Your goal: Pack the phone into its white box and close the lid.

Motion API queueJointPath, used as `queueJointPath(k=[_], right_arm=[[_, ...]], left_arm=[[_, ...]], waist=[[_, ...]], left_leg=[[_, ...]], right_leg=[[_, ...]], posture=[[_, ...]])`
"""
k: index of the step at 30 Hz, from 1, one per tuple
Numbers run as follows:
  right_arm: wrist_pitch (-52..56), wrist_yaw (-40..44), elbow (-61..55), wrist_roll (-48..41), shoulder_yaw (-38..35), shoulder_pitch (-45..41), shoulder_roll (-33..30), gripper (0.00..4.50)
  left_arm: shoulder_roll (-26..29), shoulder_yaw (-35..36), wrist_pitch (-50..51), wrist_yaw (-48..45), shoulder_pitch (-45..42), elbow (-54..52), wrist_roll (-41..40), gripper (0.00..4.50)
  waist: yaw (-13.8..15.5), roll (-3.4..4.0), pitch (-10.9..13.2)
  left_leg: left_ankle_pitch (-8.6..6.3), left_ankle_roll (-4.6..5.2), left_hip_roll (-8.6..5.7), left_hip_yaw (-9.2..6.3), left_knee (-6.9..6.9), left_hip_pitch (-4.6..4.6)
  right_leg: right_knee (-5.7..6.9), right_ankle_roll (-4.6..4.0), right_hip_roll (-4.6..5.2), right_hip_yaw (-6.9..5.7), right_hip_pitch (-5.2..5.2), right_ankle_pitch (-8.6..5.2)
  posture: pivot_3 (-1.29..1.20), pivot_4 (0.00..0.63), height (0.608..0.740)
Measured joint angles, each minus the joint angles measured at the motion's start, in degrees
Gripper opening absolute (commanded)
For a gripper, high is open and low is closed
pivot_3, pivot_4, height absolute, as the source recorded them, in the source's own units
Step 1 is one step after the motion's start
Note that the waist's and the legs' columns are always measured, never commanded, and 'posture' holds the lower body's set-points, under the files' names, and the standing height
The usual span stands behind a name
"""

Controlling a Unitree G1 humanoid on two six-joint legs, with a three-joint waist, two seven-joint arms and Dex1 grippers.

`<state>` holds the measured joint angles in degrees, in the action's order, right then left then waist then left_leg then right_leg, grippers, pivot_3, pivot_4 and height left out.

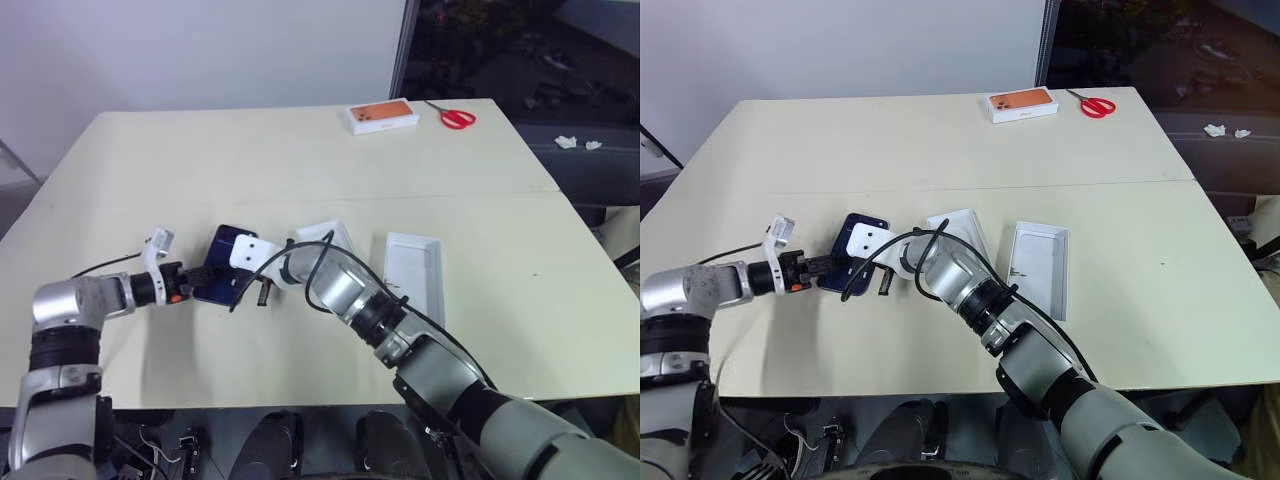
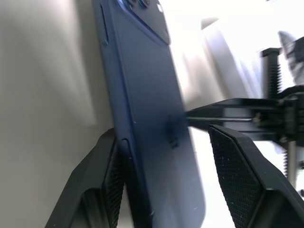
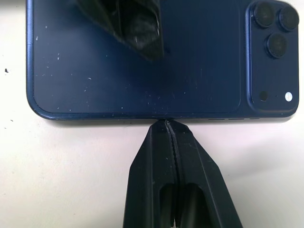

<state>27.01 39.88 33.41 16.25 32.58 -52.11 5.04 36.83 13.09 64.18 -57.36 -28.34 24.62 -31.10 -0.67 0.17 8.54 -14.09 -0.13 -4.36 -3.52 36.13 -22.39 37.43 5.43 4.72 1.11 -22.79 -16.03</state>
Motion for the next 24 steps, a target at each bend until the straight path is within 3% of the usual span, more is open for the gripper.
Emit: queueJointPath(k=[7, 12, 21, 24], right_arm=[[-1.25, 0.04, -0.01, 0.48, 0.61, 0.02, -0.44, 0.03], [-1.67, 0.06, -0.04, 0.49, 0.65, 0.02, -0.61, 0.0], [-2.19, 0.01, -0.05, 0.56, 0.77, 0.05, -0.73, 0.0], [-2.22, 0.01, -0.05, 0.57, 0.77, 0.05, -0.86, 0.0]], left_arm=[[0.18, 0.91, 0.39, -0.04, -0.64, 2.84, -1.32, 2.82], [0.21, 1.81, 1.34, -0.55, -0.34, 5.37, -2.73, 0.52], [1.33, 1.87, 4.11, -2.17, 1.54, 4.37, -5.36, 0.52], [1.34, 2.15, 4.71, -2.38, 1.76, 4.27, -6.32, 0.02]], waist=[[-0.06, 0.0, 0.0], [-0.43, -0.04, 0.0], [-1.06, -0.1, -0.04], [-1.1, -0.1, -0.04]], left_leg=[[0.0, -0.01, 0.01, -0.01, -0.02, 0.0], [0.0, -0.01, 0.04, -0.01, -0.08, -0.02], [0.0, -0.03, 0.1, -0.01, -0.16, -0.02], [0.0, -0.03, 0.1, -0.01, -0.17, -0.02]], right_leg=[[-0.08, 0.0, 0.0, -0.01, 0.02, 0.0], [-0.14, 0.0, 0.02, 0.01, -0.02, 0.0], [-0.2, 0.0, 0.0, 0.04, -0.05, 0.0], [-0.2, -0.01, 0.0, 0.03, -0.04, 0.0]], posture=[[0.0, 0.15, 0.74], [0.0, 0.15, 0.74], [0.0, 0.15, 0.74], [0.0, 0.15, 0.74]])
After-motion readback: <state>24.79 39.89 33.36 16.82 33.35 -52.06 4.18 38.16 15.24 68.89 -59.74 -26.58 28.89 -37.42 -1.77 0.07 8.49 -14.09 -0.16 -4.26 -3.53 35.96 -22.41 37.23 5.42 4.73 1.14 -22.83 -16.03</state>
